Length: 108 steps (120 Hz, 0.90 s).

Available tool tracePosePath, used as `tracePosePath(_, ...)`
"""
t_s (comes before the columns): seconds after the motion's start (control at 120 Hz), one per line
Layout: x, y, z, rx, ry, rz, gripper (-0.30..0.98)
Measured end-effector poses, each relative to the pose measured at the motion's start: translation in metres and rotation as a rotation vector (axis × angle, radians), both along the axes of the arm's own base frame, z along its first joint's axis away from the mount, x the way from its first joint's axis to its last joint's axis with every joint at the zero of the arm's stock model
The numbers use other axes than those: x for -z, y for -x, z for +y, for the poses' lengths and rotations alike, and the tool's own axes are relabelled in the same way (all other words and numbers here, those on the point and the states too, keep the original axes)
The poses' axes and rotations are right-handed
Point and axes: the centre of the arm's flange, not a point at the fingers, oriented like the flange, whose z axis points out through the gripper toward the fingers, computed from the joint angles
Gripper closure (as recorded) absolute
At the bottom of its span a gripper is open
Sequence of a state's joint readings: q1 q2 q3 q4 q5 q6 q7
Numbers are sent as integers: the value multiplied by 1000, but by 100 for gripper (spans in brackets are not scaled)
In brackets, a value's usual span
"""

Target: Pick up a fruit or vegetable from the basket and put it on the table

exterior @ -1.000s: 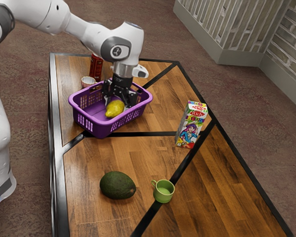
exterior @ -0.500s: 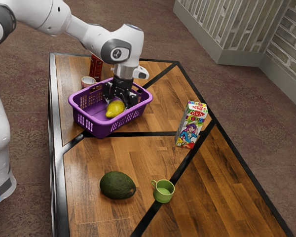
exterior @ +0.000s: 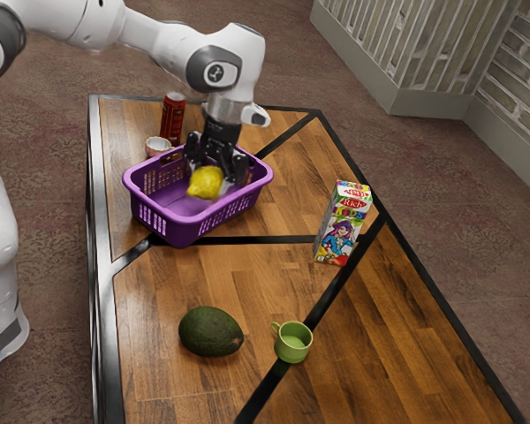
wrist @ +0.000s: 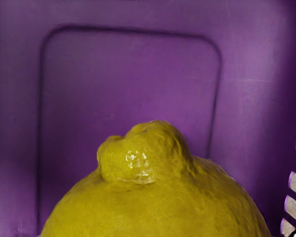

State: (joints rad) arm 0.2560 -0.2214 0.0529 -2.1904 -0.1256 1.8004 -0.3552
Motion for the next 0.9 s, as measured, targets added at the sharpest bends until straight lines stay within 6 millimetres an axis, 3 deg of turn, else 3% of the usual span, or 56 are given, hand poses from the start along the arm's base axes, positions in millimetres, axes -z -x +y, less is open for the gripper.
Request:
tracePosePath(0.142, -45, -4, 13, -2, -13, -2, 24)
tracePosePath(0.367, -174, -13, 35, -2, -172, -154, 23)
tracePosePath(0.425, -200, -15, 41, -5, -227, -202, 23)
tracePosePath(0.475, -210, -20, 49, -14, -268, -238, 23)
tracePosePath(0.533, -201, -32, 69, -36, -303, -260, 23)
tracePosePath(0.592, -178, -46, 84, -47, -327, -277, 23)
tracePosePath(0.767, -87, -85, 120, -65, -376, -340, 25)
tracePosePath(0.9, -58, -102, 135, -75, -427, -443, 22)
